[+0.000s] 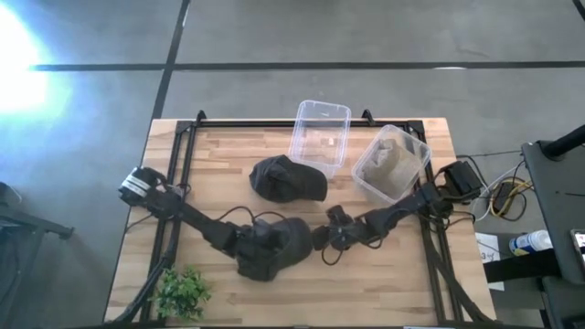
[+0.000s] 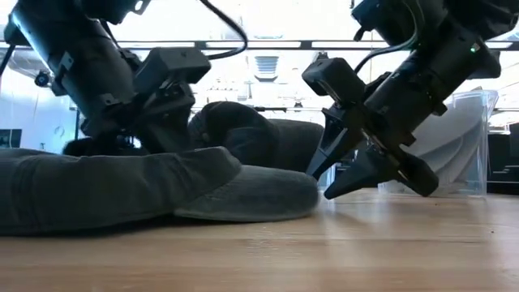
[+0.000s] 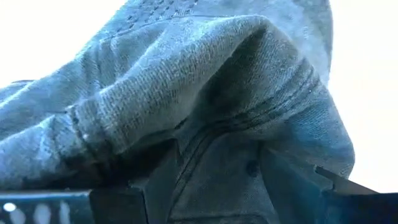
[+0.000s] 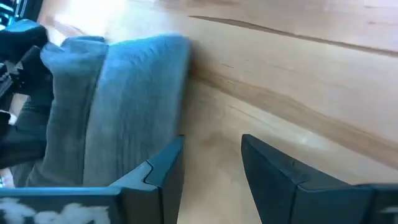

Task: Pick & Place hat
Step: Put the bottom black cap into the left transparent bin

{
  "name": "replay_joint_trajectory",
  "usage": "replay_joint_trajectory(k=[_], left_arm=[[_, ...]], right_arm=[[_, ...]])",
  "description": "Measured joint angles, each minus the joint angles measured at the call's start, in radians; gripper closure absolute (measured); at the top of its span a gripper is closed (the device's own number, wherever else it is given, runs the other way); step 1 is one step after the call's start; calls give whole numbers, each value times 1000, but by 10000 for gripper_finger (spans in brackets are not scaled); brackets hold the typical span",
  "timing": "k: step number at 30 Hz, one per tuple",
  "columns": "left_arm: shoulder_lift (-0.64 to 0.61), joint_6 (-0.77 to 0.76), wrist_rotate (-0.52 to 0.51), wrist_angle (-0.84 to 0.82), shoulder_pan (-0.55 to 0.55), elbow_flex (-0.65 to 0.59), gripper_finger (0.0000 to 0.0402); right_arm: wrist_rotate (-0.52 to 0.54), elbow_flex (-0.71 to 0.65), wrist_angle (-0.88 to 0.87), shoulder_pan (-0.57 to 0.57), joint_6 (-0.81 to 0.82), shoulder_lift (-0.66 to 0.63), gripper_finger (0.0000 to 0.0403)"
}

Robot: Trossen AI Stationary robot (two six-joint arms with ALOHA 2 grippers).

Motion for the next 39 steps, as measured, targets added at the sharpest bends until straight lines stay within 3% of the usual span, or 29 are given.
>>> replay_joint_trajectory(k=[6, 15, 19, 23, 30, 33, 37, 39], left_arm=[[36, 38, 31, 82, 44, 15, 177], [41, 140, 76, 82, 75, 34, 177], [42, 128, 72, 77, 81, 29, 177], [42, 127, 72, 67, 81, 29, 177], [42, 125, 78, 59, 81, 28, 177], [41, 122, 80, 52, 80, 27, 177], [41, 125, 85, 51, 83, 27, 177], [41, 126, 89, 48, 83, 27, 177]], right_arm=[[-62, -2, 102, -15, -122, 0, 258], [-145, -3, 71, -20, -101, -2, 268], [-135, 1, -59, -8, 50, -6, 267], [-134, -3, -70, -7, 50, -11, 260], [2, -2, -202, 6, 188, -46, 259], [4, -3, -219, 7, 160, -50, 261], [-31, -4, -76, 7, 38, -48, 268], [-28, 4, -72, 7, 63, -54, 272]])
